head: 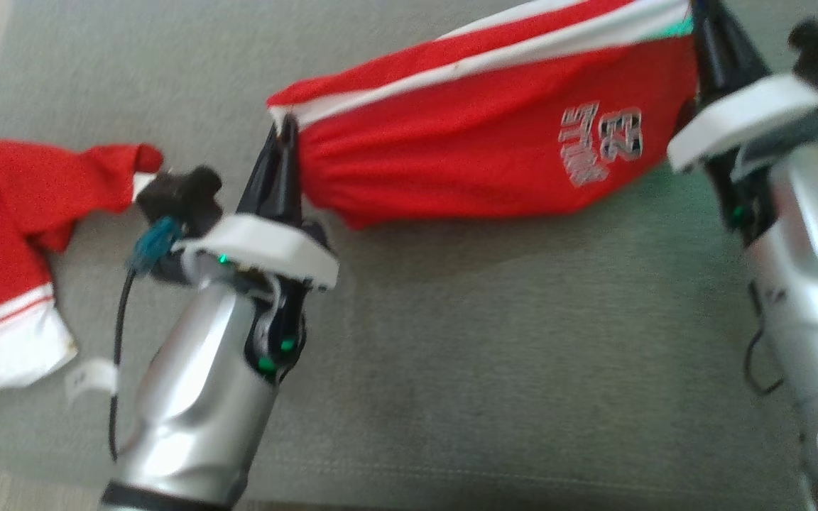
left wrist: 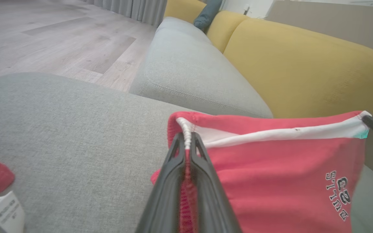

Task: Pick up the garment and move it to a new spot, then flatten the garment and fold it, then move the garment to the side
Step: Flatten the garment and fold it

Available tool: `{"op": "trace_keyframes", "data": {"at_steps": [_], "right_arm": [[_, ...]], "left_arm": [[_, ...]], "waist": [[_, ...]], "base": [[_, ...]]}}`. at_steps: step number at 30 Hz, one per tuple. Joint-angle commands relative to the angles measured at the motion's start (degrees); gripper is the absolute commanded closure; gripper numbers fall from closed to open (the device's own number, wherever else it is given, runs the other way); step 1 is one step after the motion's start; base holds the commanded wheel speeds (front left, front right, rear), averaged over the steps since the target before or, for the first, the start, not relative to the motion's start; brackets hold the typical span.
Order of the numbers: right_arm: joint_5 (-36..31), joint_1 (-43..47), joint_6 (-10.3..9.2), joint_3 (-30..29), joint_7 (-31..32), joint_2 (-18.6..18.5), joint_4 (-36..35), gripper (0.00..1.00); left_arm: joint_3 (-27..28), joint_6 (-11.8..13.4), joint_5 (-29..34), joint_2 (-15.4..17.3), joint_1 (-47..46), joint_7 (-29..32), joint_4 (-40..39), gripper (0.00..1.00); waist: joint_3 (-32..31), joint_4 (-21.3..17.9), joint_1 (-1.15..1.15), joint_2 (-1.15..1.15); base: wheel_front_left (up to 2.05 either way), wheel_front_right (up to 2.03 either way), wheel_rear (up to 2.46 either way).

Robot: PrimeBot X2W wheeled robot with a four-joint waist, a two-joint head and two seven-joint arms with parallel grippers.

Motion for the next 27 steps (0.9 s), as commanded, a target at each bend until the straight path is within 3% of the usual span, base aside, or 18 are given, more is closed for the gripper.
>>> {"op": "trace_keyframes", "data": {"at_steps": [1, 13, 14, 15, 16, 23, 27], "right_arm": [[-0.3, -1.8, 0.36, 0.8, -0.3, -0.5, -0.9, 1.00], [-7.5, -19.3, 0.36, -0.1, -1.8, -1.0, 18.4, 1.00], [-8.2, -20.2, 0.36, -0.2, -2.3, -0.9, 19.6, 1.00], [-8.8, -20.8, 0.36, -0.3, -2.6, -0.7, 20.8, 0.52], [-8.9, -21.3, 0.36, -0.9, -3.3, -0.3, 21.9, 0.00], [-9.2, -22.1, 0.36, -1.5, -6.1, 1.3, 26.4, 0.00], [-7.5, -20.2, 0.36, 1.1, -5.3, 1.0, 28.2, 0.00]], "left_arm": [[1.1, 0.3, -0.5, 1.1, -2.4, -0.3, -1.3, 1.00], [-6.7, 2.4, -6.1, 1.1, -15.0, -0.3, 3.5, 1.00], [-7.3, 2.2, -6.8, 1.1, -15.6, -0.3, 3.6, 0.77], [-7.8, 2.0, -7.5, 1.1, -16.0, -0.3, 3.7, 0.53], [-8.2, 2.1, -7.3, 1.1, -16.4, -0.3, 3.9, 0.01], [-6.6, 4.0, -6.2, 1.1, -14.6, -0.3, 3.1, 0.00], [-5.4, 4.9, -5.0, 1.1, -10.9, -0.3, 1.2, 0.00]], "waist": [[3.7, 3.5, -0.01, 0.00], [11.7, 7.1, -0.01, 0.00], [12.0, 7.1, -0.01, 0.00], [12.3, 7.1, -0.01, 0.00], [12.6, 6.9, -0.01, 0.00], [12.8, 5.5, -0.01, 0.00], [11.9, 4.9, -0.01, 0.00]], "base": [[0.00, 0.00, 0.00], [0.00, 0.00, 0.00], [0.00, 0.00, 0.00], [0.00, 0.00, 0.00], [0.00, 0.00, 0.00], [0.00, 0.00, 0.00], [0.00, 0.00, 0.00]]}}
